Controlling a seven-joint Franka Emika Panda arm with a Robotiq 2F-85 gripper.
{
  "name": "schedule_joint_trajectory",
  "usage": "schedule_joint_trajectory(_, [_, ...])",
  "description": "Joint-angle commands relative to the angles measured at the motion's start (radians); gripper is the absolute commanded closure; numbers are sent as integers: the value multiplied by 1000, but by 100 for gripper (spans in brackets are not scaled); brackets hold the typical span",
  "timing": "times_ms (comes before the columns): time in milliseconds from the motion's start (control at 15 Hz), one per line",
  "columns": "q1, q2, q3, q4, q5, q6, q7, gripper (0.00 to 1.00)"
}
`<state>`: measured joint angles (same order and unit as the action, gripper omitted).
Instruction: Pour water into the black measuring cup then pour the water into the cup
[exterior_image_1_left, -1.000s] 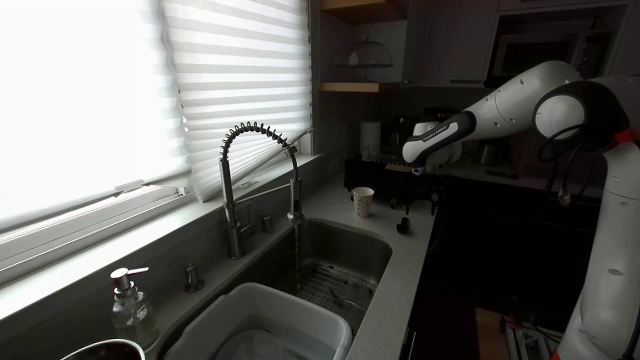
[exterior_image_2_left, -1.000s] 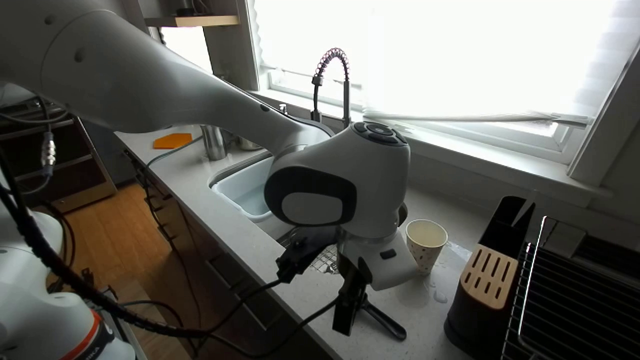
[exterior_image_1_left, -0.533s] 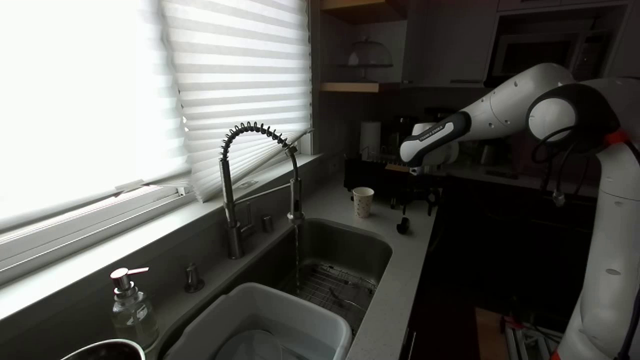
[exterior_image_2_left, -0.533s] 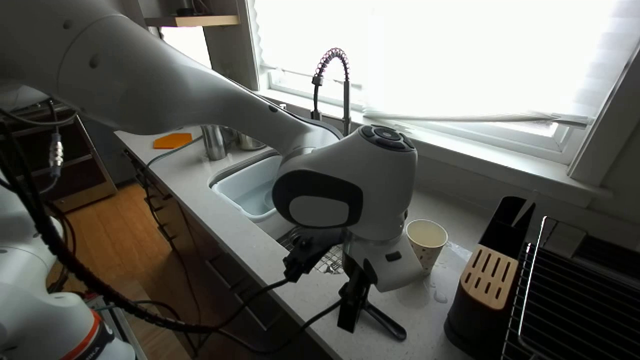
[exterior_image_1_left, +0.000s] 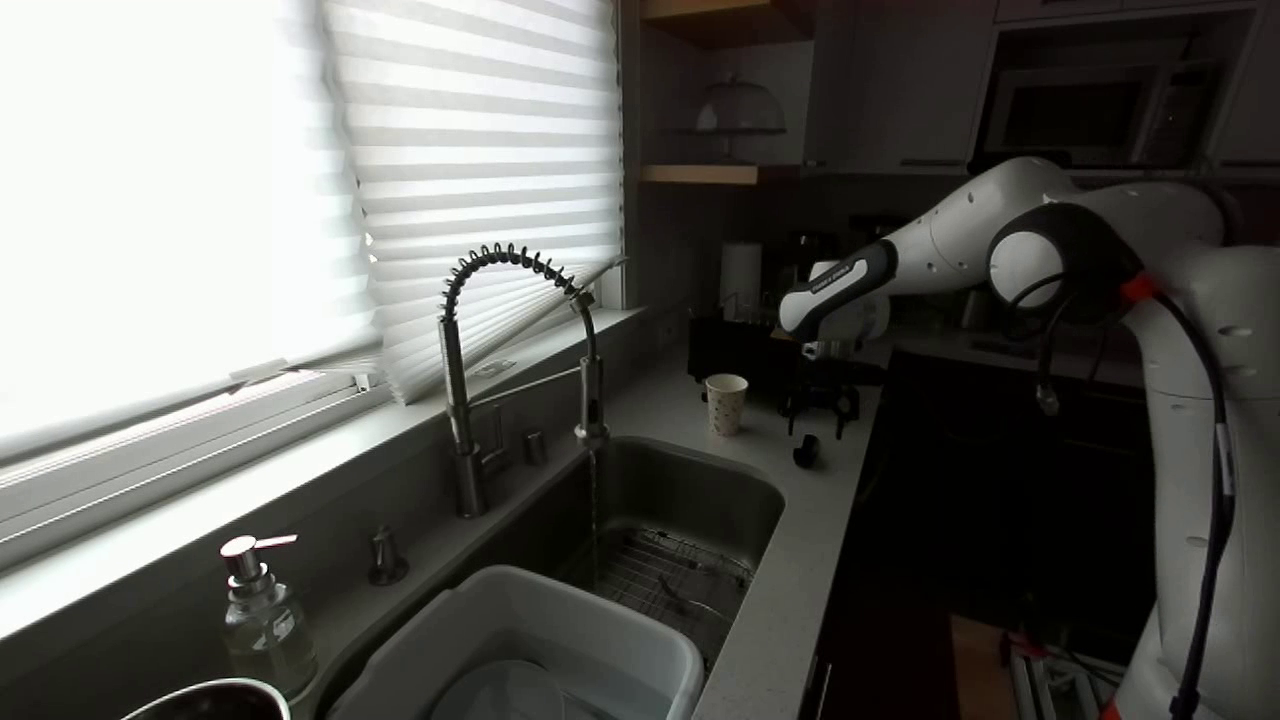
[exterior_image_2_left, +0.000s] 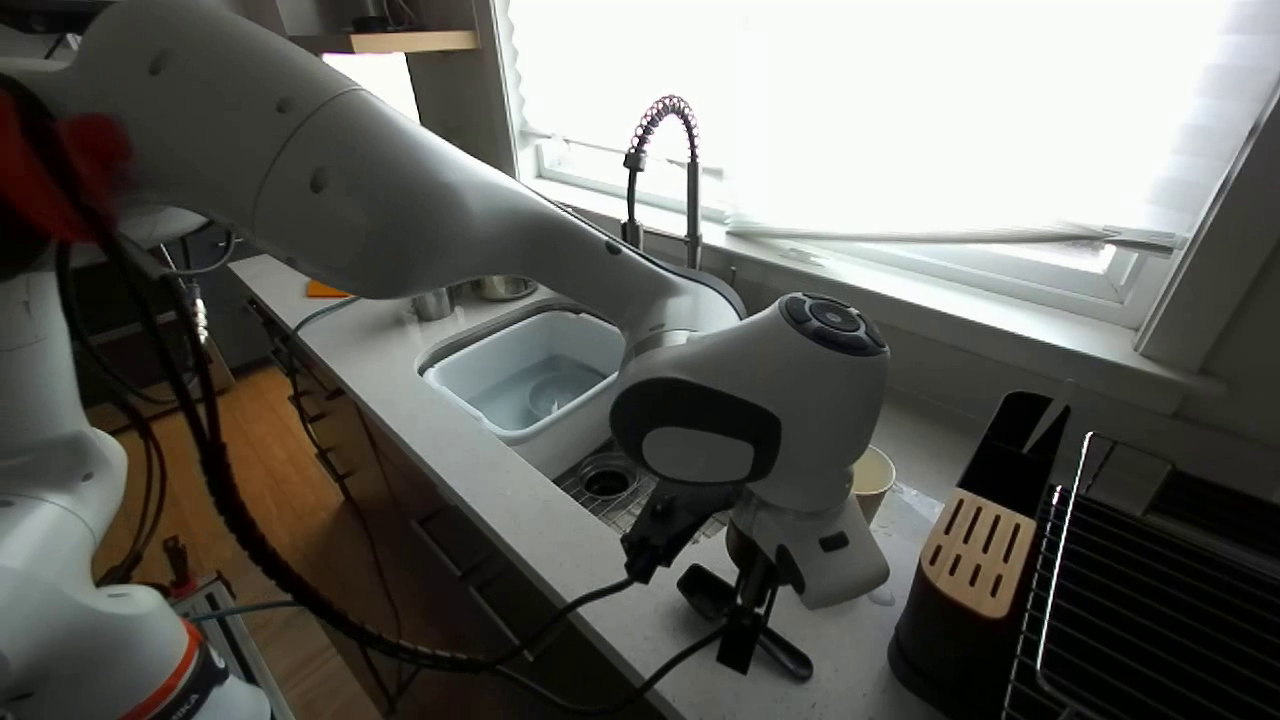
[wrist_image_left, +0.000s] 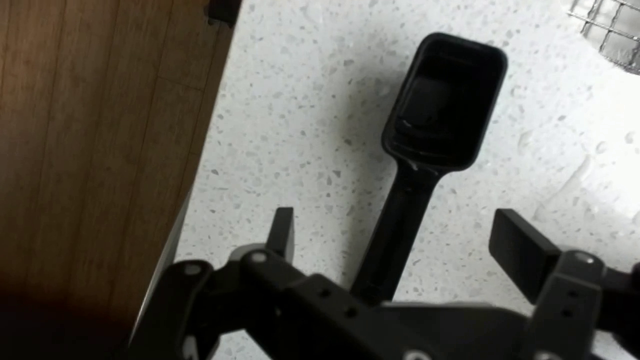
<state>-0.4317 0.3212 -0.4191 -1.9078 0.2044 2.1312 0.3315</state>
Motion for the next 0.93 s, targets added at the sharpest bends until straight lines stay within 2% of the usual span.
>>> schedule_joint_trajectory(0, [-24, 64, 16, 69, 36, -40, -11, 0])
schedule_joint_trajectory(200, [-27, 86, 20, 92, 39, -57, -9, 10])
schedule_joint_trajectory(267, [-29, 92, 21, 99, 41, -61, -8, 21])
schedule_joint_trajectory(333, [-30, 98, 22, 105, 43, -65, -8, 21])
schedule_joint_trajectory(467, [-33, 108, 23, 117, 42, -75, -8, 38])
schedule_joint_trajectory(533, [-34, 111, 23, 121, 43, -78, -7, 43])
schedule_joint_trajectory(800, [-40, 125, 25, 141, 46, -92, -6, 81])
schedule_joint_trajectory(867, [-41, 127, 25, 142, 47, -94, -7, 85])
